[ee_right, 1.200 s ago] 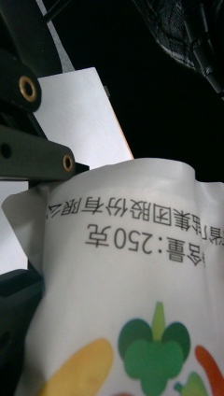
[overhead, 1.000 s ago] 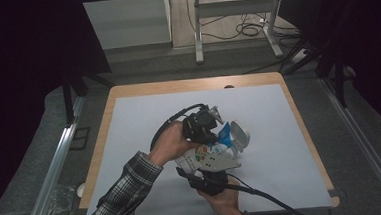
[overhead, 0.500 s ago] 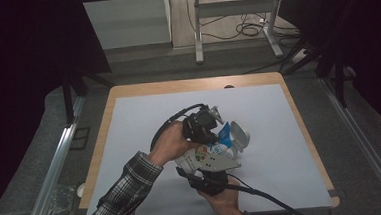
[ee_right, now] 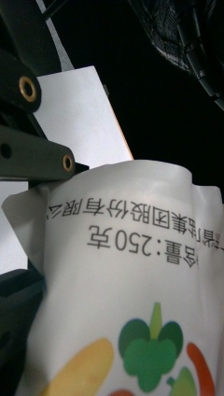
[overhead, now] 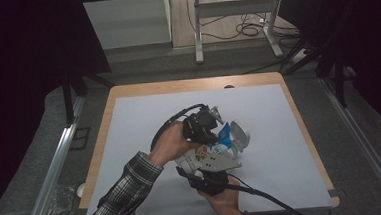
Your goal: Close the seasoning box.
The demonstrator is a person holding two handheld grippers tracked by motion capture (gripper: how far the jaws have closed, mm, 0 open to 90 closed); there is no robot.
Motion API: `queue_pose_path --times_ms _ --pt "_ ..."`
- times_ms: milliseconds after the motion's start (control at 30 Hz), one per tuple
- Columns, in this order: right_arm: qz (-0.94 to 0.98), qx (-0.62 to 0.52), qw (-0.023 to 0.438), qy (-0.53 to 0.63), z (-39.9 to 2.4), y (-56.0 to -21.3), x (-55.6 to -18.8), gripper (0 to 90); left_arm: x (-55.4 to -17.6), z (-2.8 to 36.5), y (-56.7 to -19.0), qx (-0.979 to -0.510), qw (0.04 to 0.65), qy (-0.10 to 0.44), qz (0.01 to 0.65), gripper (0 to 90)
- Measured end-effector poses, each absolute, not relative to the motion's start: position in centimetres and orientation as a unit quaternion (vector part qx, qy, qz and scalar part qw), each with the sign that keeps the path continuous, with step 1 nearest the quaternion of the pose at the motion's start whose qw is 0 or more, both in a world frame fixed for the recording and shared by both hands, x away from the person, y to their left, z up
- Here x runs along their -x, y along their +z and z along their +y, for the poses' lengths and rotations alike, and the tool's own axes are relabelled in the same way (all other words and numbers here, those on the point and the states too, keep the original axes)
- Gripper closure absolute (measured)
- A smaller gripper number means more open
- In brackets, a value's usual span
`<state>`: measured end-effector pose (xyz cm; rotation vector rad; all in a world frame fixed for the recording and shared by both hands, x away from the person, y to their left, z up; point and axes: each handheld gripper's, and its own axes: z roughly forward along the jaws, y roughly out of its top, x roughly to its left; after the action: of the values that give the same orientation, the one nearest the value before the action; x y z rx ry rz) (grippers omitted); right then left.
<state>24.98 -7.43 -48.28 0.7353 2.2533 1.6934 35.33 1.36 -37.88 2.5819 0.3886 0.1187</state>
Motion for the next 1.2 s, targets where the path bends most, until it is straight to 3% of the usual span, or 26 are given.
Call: queue_pose_path --times_ms 1200 --pt "0.767 -0.25 0.114 0.58 -7.46 -48.1 -25.03 71.3 -35.55 1.34 -37.97 -0.954 0.258 0.039 0.146 90.0"
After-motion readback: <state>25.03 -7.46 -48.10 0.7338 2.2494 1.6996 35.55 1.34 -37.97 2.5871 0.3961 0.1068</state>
